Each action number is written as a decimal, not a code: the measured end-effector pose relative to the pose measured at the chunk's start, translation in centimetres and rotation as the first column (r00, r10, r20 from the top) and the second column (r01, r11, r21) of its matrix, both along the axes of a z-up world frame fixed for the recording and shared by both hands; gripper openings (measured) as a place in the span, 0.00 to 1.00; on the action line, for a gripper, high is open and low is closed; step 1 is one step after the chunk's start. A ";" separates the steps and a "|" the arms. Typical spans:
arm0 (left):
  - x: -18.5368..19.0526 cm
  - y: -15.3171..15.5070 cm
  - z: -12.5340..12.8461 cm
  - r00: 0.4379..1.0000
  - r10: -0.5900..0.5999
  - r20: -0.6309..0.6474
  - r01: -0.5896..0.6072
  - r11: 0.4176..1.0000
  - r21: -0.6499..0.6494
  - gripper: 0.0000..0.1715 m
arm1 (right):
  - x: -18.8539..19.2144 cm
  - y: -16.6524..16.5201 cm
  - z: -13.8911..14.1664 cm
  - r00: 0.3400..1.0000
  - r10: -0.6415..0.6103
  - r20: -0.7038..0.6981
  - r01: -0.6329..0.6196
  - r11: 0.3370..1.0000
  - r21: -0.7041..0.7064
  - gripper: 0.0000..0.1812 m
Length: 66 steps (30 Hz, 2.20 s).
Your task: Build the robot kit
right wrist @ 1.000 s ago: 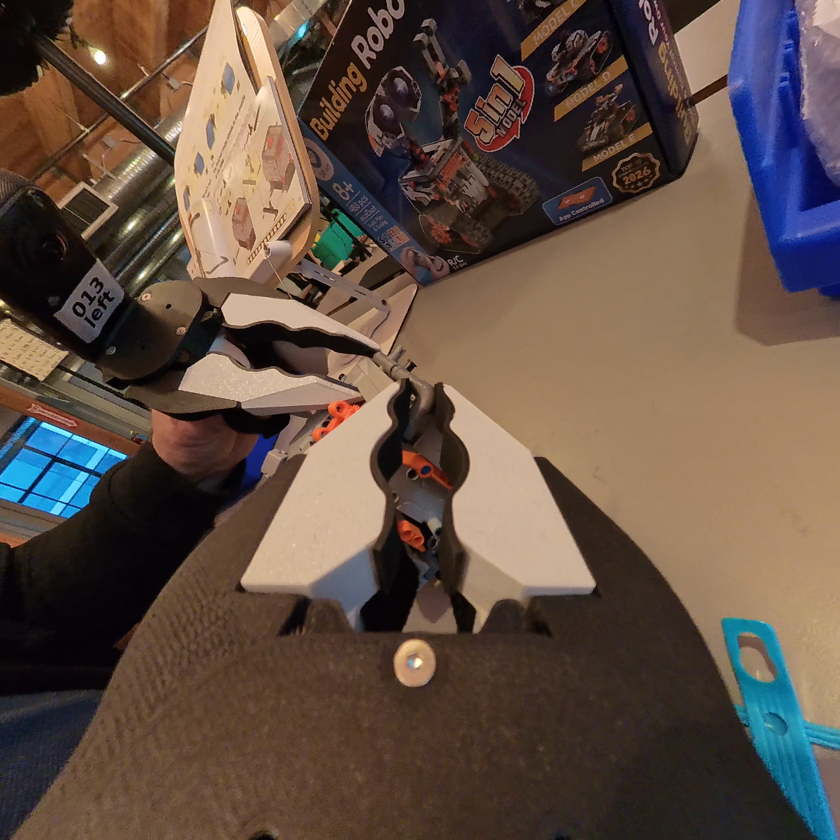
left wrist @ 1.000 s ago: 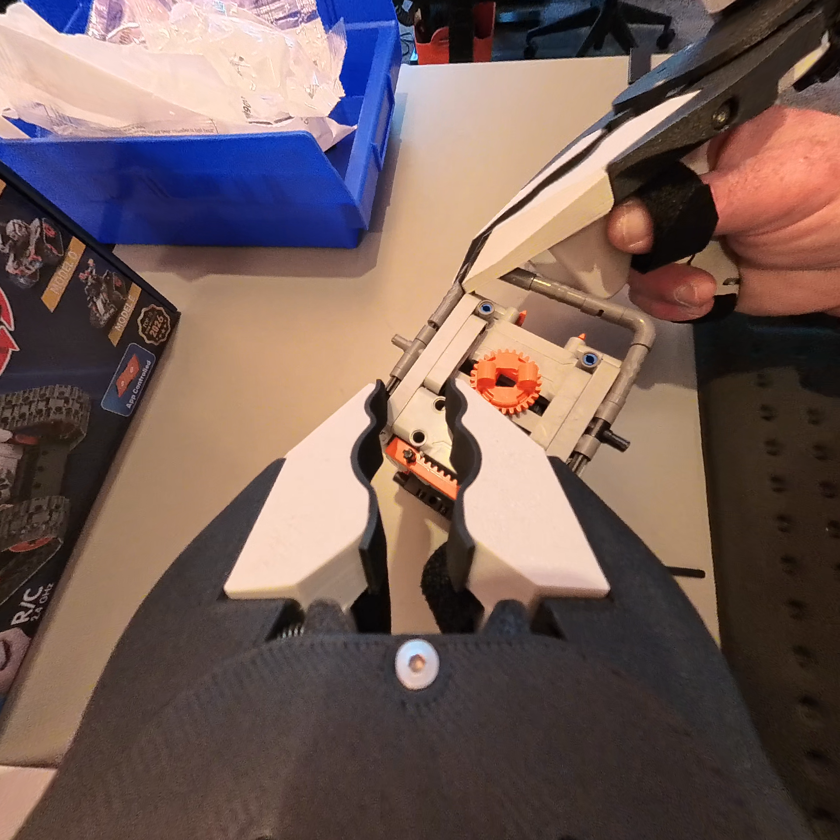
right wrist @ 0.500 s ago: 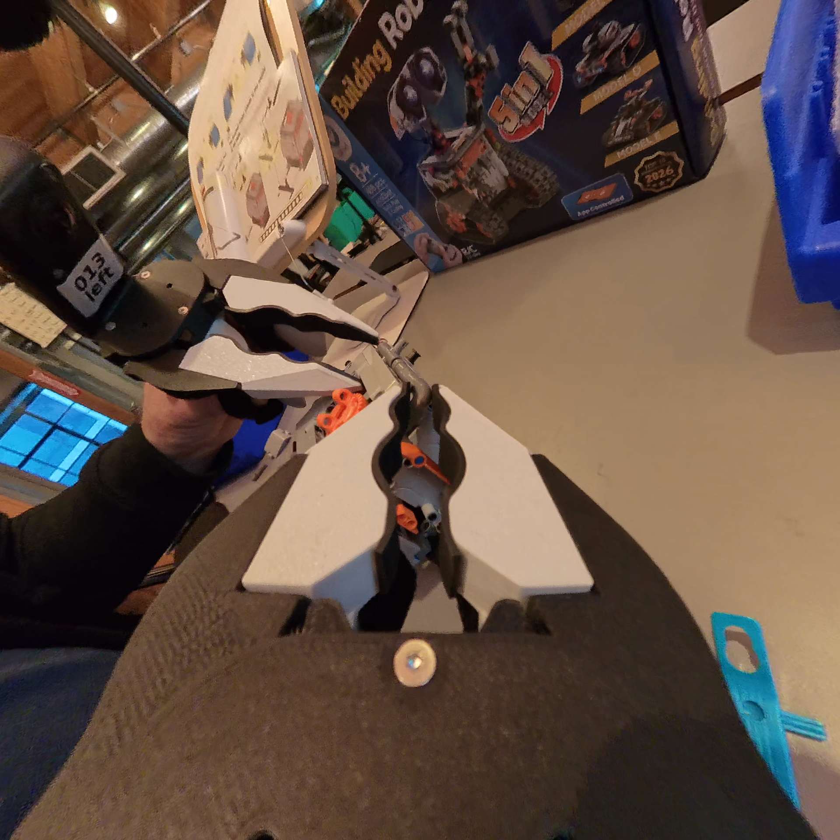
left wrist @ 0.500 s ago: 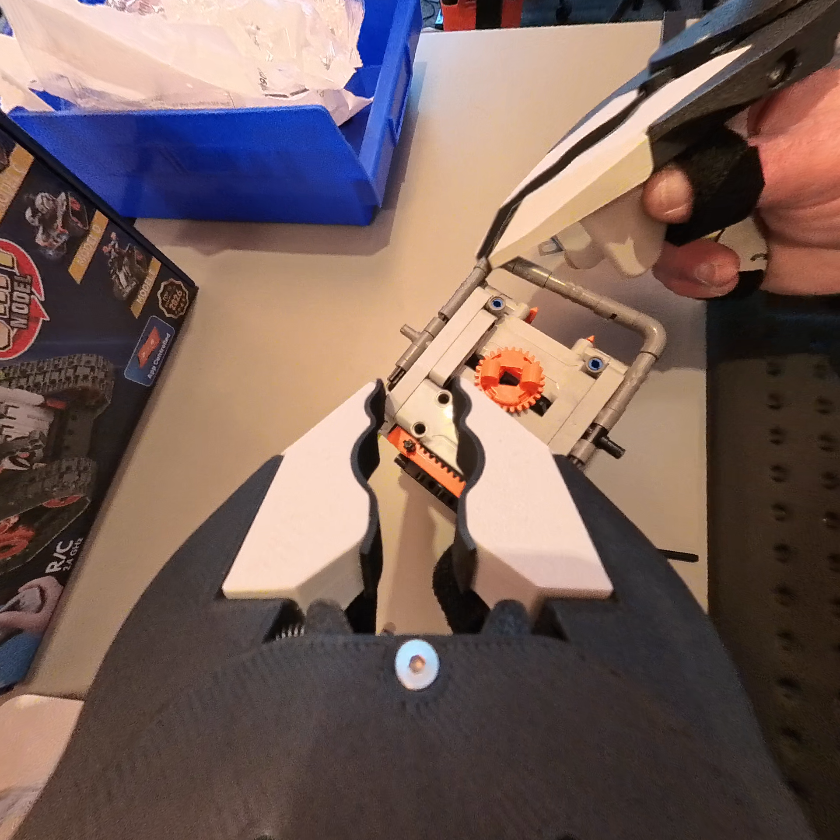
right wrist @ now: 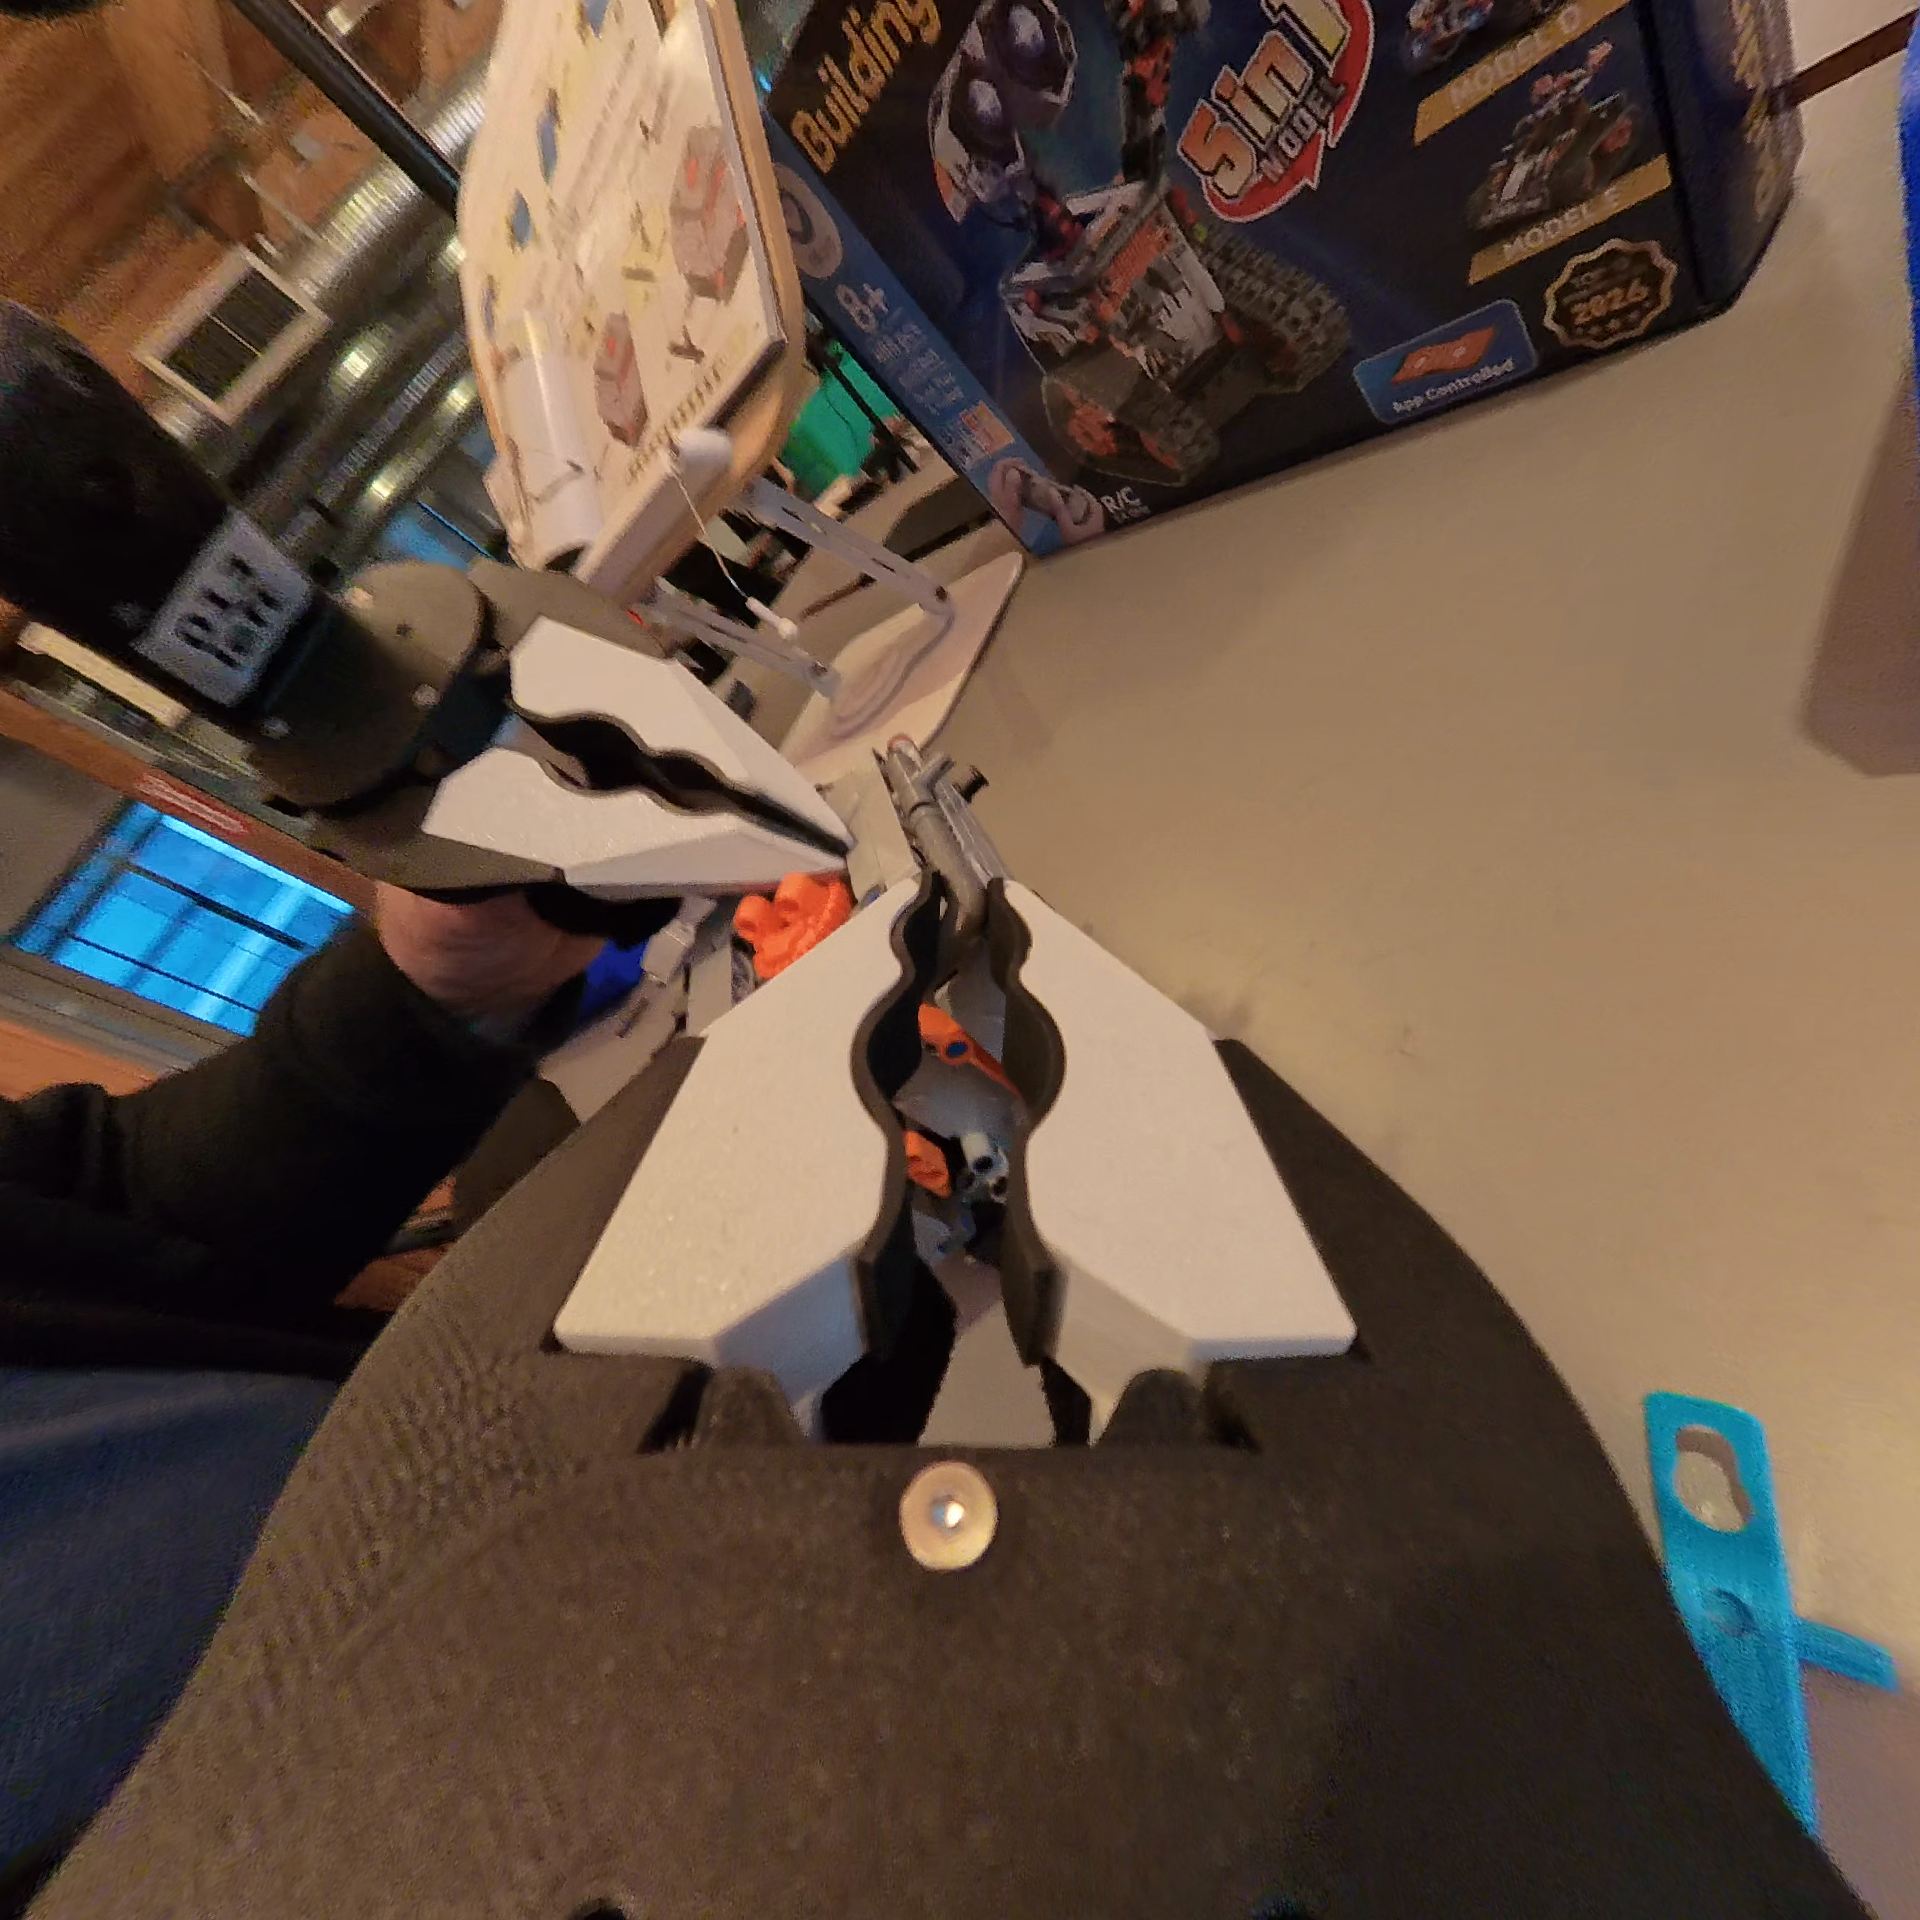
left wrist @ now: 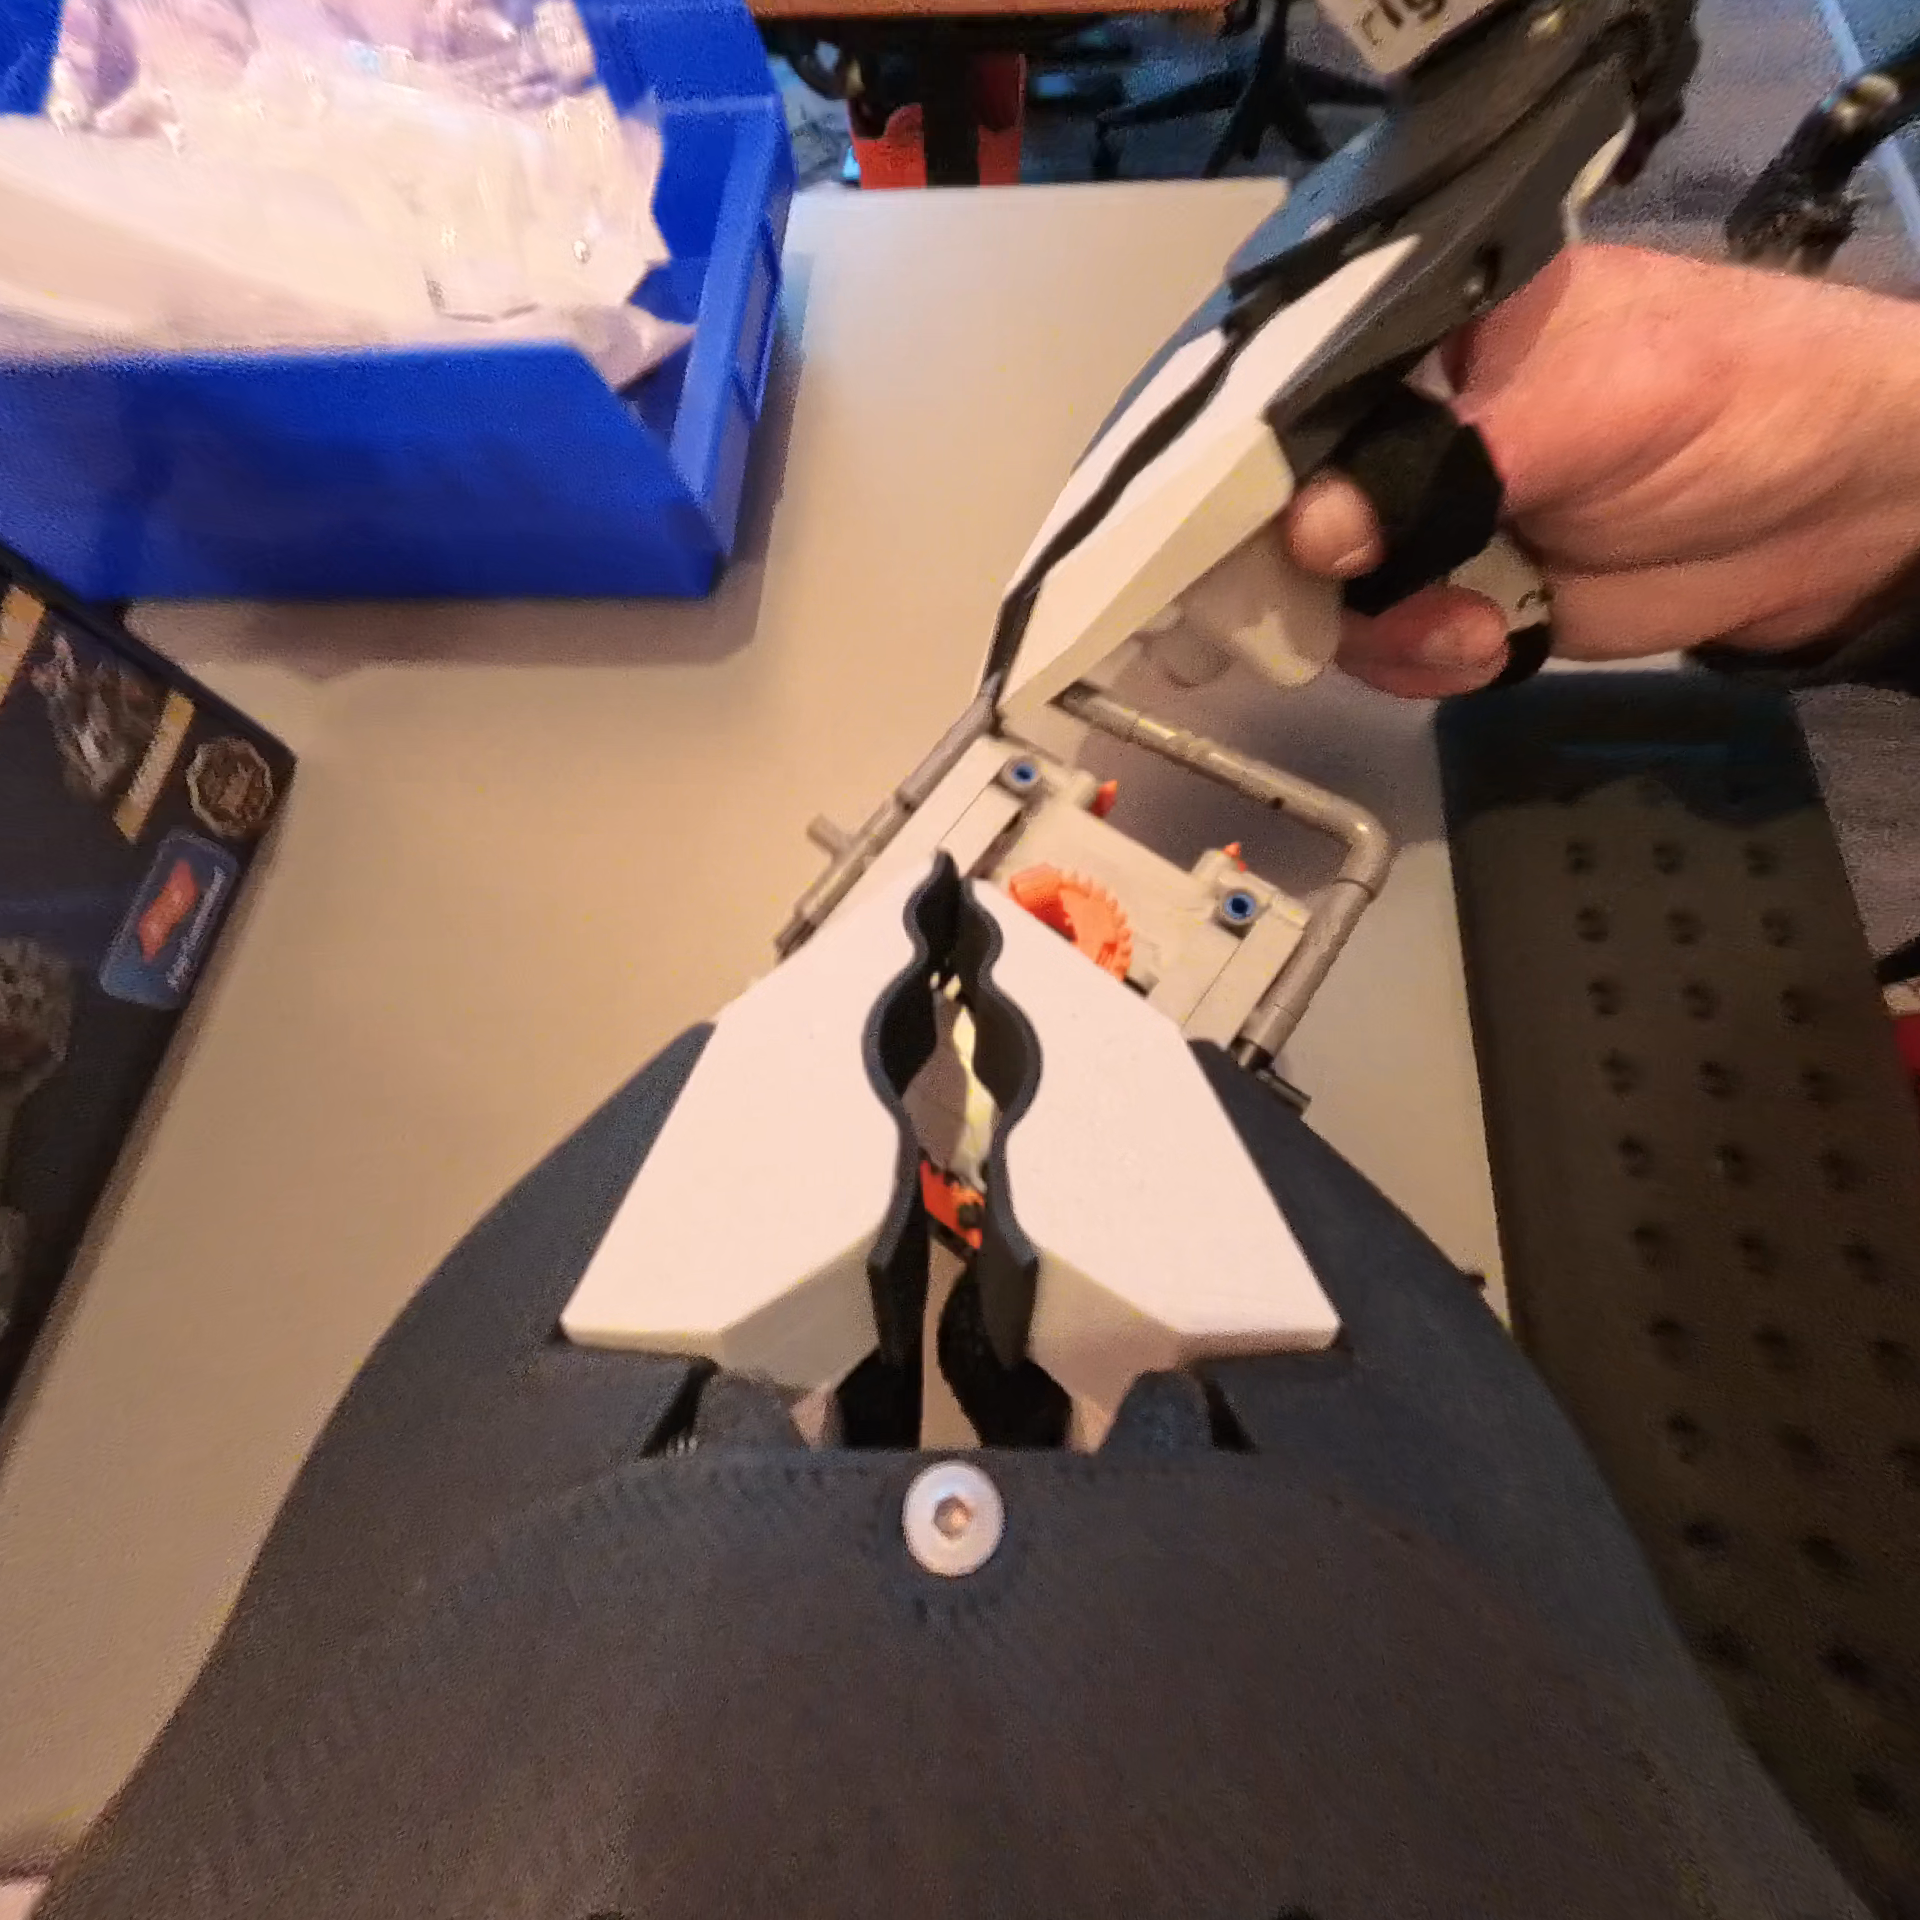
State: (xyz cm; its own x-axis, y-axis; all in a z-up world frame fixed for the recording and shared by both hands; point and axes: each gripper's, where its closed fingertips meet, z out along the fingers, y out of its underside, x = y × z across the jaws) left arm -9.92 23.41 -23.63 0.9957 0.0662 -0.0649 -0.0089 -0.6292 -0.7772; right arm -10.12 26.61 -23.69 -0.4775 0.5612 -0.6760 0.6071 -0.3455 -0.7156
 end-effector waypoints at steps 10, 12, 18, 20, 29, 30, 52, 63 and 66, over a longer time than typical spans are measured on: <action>-1.6 -1.6 1.3 0.990 0.137 0.025 -0.137 0.990 0.008 0.09 | 0.5 -0.1 0.3 1.000 -0.007 -0.010 0.007 1.000 0.008 0.03; -1.3 -1.7 1.1 0.988 0.136 0.074 -0.136 0.991 0.002 0.14 | 0.7 -0.4 0.3 1.000 -0.012 -0.011 0.012 1.000 0.016 0.03; -0.9 -1.8 -0.3 0.988 0.133 0.078 -0.124 0.987 -0.102 0.19 | 1.3 -1.0 0.1 1.000 -0.025 -0.018 0.026 0.999 0.032 0.03; -0.8 -1.8 -0.3 0.987 0.130 0.092 -0.120 0.987 -0.107 0.19 | 1.5 -1.0 0.1 1.000 -0.023 -0.018 0.023 0.999 0.032 0.03; -0.7 -1.6 -0.4 0.983 0.141 0.115 -0.135 0.989 -0.054 0.16 | 1.6 -0.8 -0.1 0.999 -0.036 -0.022 0.037 0.998 0.043 0.03; -0.7 -1.6 -0.4 0.985 0.136 0.104 -0.131 0.990 -0.051 0.16 | 1.6 -0.8 -0.1 0.999 -0.037 -0.025 0.038 0.998 0.047 0.03; -0.2 -1.5 -0.4 0.988 0.046 0.149 -0.043 0.999 -0.024 0.16 | 2.5 -1.0 -0.1 1.000 0.013 -0.015 -0.012 0.998 0.057 0.04; 0.6 -2.1 -0.2 0.994 -0.040 0.104 0.047 0.997 -0.061 0.17 | 4.0 -1.8 0.2 0.993 0.114 0.024 -0.115 0.992 0.056 0.04; 0.9 -2.9 0.2 0.994 -0.015 0.106 0.023 0.997 -0.069 0.20 | 4.7 -2.1 0.2 0.985 0.171 0.034 -0.173 0.981 0.086 0.04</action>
State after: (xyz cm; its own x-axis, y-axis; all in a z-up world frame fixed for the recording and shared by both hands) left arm -9.00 20.49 -23.45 0.9983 0.0463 0.0365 0.0583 -0.6825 -0.7286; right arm -5.44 24.49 -23.45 -0.5548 0.5304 -0.6410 0.6710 -0.1702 -0.7217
